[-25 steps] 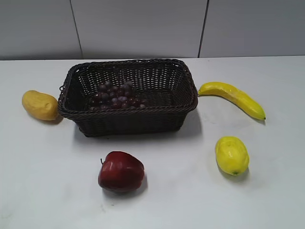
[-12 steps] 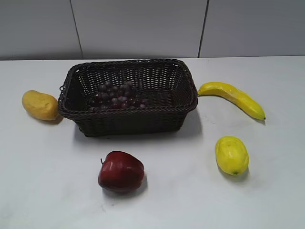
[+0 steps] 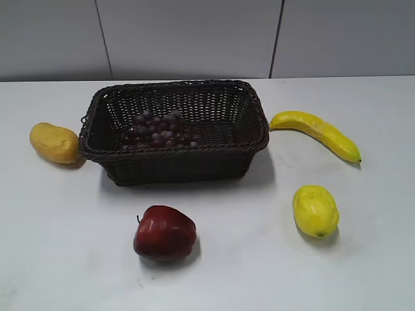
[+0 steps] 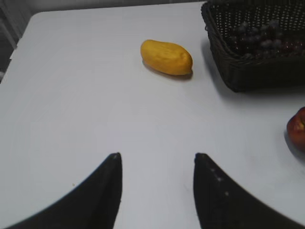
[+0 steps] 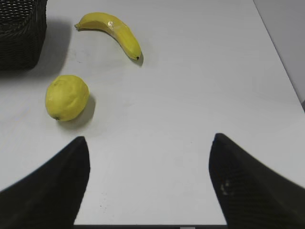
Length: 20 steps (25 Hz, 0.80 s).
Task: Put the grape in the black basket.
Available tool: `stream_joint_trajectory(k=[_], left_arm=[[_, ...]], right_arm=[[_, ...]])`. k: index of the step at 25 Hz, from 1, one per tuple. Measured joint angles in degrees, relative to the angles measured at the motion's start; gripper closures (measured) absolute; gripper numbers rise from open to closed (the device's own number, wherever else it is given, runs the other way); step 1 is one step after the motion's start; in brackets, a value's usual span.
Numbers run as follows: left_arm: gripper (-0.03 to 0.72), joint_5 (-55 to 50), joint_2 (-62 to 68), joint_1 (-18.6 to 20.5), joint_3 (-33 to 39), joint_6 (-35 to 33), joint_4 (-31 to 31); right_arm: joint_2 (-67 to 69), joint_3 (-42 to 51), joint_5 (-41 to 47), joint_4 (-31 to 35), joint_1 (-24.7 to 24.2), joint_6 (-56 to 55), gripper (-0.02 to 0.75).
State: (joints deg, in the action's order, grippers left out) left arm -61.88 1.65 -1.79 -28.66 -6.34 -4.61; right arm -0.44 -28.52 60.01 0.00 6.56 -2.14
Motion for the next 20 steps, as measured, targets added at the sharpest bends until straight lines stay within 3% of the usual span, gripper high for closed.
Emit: stream_joint_trajectory(k=[20], left_arm=[[0.24, 0.04, -1.9, 0.14, 0.29, 0.0, -0.14]], right_arm=[[0.0, 0.0, 0.0, 0.0, 0.0, 0.0, 0.145]])
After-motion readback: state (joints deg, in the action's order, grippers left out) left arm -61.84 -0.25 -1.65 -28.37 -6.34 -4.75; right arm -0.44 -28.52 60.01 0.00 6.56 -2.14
